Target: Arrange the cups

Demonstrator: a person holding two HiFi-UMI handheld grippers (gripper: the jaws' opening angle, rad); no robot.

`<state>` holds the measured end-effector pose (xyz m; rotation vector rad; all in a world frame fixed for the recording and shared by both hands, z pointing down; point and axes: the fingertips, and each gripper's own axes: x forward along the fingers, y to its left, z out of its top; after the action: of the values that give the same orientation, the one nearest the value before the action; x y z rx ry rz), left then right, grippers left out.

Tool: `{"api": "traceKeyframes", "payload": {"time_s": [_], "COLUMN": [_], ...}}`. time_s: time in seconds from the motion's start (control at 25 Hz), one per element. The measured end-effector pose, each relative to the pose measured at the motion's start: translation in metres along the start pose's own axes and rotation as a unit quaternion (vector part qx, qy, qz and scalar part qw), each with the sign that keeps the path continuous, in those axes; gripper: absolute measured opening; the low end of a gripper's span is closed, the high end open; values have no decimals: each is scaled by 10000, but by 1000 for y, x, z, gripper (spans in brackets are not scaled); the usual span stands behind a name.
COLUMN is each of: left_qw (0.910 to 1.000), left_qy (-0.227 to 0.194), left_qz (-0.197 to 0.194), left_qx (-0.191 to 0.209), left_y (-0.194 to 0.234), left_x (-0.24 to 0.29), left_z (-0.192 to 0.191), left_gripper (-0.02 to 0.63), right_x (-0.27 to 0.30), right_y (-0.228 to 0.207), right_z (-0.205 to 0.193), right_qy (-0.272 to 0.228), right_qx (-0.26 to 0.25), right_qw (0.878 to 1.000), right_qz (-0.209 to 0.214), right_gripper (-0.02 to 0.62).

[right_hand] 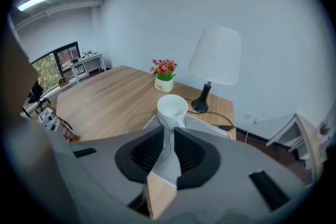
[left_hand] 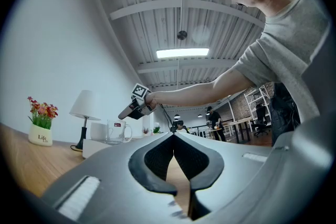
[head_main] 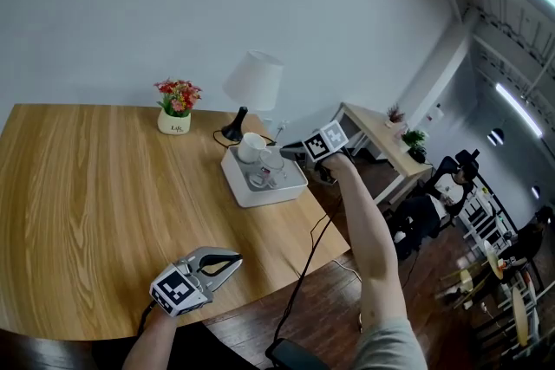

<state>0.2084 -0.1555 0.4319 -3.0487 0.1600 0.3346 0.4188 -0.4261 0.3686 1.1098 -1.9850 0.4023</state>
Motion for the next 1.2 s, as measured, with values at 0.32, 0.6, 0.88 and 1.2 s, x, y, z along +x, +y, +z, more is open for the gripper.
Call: {"api": "traceKeyframes", "payload": {"time_s": [0.32,0.6,0.88,1.2], "left_qw": [9999,9999,9999,10000], "left_qy": [-98,-122,-104,-44], "left_qz": [-11,34,34,44], "left_qx": [110,73,39,45], "left_y": [4,15,12,13], "left_x": [-19,-13,-13,-14], "left_z": [11,3,3,4], "left_gripper": [8,8,9,9], "right_x": [-120,-90,-67,-64], "right_y": [133,217,230,257], "right_z": [71,-55,-110,-113], "right_qy": [-4438,-5575,-5889,-5825], "right_qx": [-274,578,868,440], "right_qw": [8949,8276,8012,8066], "right_qz": [-383,-316,-604,-907], "right_gripper": [34,32,32,32]}}
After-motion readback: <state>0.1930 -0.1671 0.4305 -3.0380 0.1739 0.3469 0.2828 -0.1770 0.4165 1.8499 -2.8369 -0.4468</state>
